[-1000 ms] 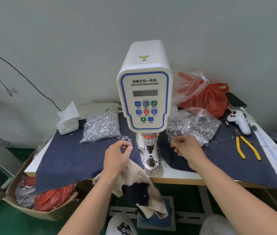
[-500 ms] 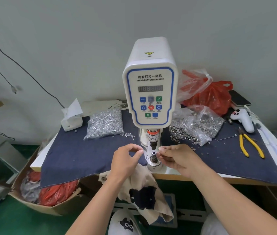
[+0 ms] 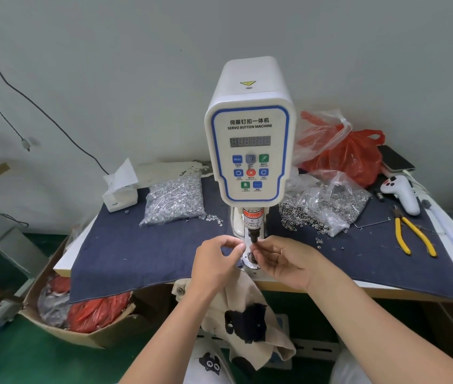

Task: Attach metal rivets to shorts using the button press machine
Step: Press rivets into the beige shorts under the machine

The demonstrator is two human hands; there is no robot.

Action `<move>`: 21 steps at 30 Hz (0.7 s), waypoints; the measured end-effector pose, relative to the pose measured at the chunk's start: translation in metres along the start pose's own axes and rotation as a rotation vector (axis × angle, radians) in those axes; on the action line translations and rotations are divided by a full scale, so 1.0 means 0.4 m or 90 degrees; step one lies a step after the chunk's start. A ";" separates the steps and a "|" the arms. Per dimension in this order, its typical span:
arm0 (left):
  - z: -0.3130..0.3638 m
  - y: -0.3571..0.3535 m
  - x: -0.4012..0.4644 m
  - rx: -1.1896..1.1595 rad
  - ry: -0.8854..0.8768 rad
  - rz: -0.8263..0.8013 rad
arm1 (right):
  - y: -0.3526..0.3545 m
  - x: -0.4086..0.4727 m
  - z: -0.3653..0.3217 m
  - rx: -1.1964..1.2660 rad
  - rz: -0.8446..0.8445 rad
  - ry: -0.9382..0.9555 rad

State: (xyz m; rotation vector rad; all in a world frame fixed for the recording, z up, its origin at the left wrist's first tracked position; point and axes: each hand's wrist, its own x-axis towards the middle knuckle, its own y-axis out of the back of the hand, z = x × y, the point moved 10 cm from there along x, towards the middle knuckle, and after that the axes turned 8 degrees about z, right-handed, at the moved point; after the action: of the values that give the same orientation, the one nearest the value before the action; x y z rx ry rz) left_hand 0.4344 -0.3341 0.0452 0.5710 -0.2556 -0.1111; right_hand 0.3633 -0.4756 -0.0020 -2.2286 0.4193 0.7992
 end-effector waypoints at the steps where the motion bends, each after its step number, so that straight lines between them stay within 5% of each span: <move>1: 0.000 -0.002 -0.001 0.000 0.001 -0.001 | -0.002 -0.001 -0.001 0.003 -0.001 -0.001; 11: 0.016 -0.023 -0.001 -0.005 -0.014 -0.014 | 0.014 -0.008 -0.016 -0.041 -0.034 -0.006; 21: 0.033 -0.040 -0.004 0.035 -0.034 -0.017 | 0.142 0.015 -0.082 -0.059 0.043 0.065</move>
State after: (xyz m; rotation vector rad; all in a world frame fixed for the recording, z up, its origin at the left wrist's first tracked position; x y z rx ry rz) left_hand 0.4286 -0.3540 0.0468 0.6270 -0.3036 -0.1455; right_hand 0.3527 -0.5386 -0.0176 -2.3591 0.5185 0.7551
